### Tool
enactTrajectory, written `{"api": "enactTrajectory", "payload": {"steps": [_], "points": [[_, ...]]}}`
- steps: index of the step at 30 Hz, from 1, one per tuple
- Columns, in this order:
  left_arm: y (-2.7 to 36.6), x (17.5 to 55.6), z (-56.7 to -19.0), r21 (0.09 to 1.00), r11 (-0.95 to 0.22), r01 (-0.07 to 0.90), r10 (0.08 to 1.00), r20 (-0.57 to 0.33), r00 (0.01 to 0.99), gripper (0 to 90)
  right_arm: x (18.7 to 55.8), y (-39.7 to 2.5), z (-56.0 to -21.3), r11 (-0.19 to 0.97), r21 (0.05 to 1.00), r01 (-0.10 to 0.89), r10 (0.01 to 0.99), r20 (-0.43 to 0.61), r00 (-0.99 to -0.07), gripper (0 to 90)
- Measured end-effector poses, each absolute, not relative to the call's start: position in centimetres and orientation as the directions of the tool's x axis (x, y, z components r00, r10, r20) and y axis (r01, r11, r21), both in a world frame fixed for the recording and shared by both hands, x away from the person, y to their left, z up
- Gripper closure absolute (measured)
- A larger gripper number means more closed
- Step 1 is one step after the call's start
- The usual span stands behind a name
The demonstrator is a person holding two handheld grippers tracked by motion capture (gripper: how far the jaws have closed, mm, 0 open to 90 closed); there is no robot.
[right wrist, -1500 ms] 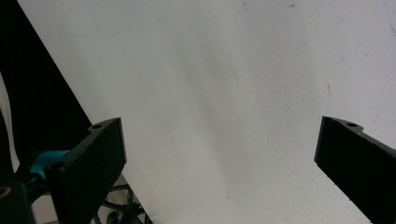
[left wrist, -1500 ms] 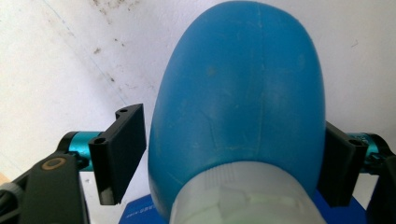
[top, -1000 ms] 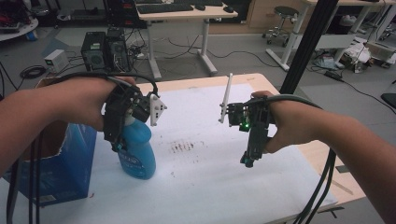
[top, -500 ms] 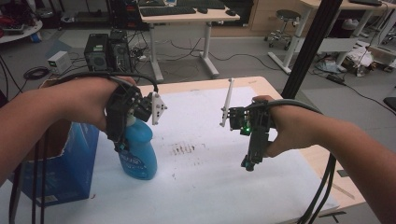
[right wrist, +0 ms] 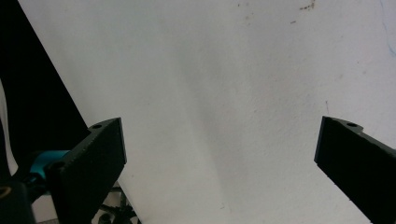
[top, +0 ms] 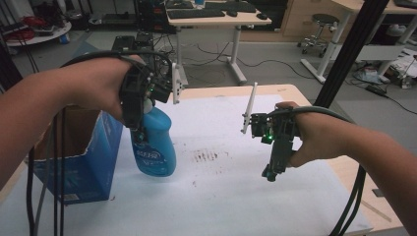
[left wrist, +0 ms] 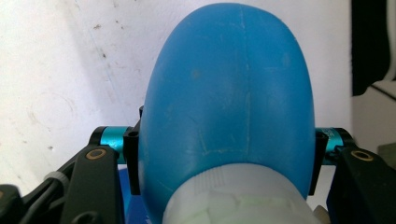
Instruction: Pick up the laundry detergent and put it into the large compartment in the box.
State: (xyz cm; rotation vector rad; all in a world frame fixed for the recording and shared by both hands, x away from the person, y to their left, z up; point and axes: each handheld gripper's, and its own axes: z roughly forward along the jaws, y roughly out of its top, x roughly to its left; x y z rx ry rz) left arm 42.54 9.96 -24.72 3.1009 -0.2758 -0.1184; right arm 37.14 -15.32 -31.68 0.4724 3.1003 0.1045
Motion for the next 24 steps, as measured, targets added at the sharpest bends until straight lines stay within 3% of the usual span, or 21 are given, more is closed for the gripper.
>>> {"api": "enactTrajectory", "payload": {"steps": [10, 24], "points": [[10.0, 41.5, -19.7, -0.005, -1.0, 0.015, 0.016, -0.049, 0.999, 38.5, 37.0, -14.7, -30.9, 0.963, 0.093, 0.253, 0.254, -0.008, -0.967, 1.1], [10.8, 40.1, -14.1, -0.02, -0.981, 0.192, 0.192, -0.006, 0.981, 38.6, 36.7, -14.2, -29.6, 0.974, 0.117, 0.195, 0.199, -0.026, -0.98, 1.1]]}}
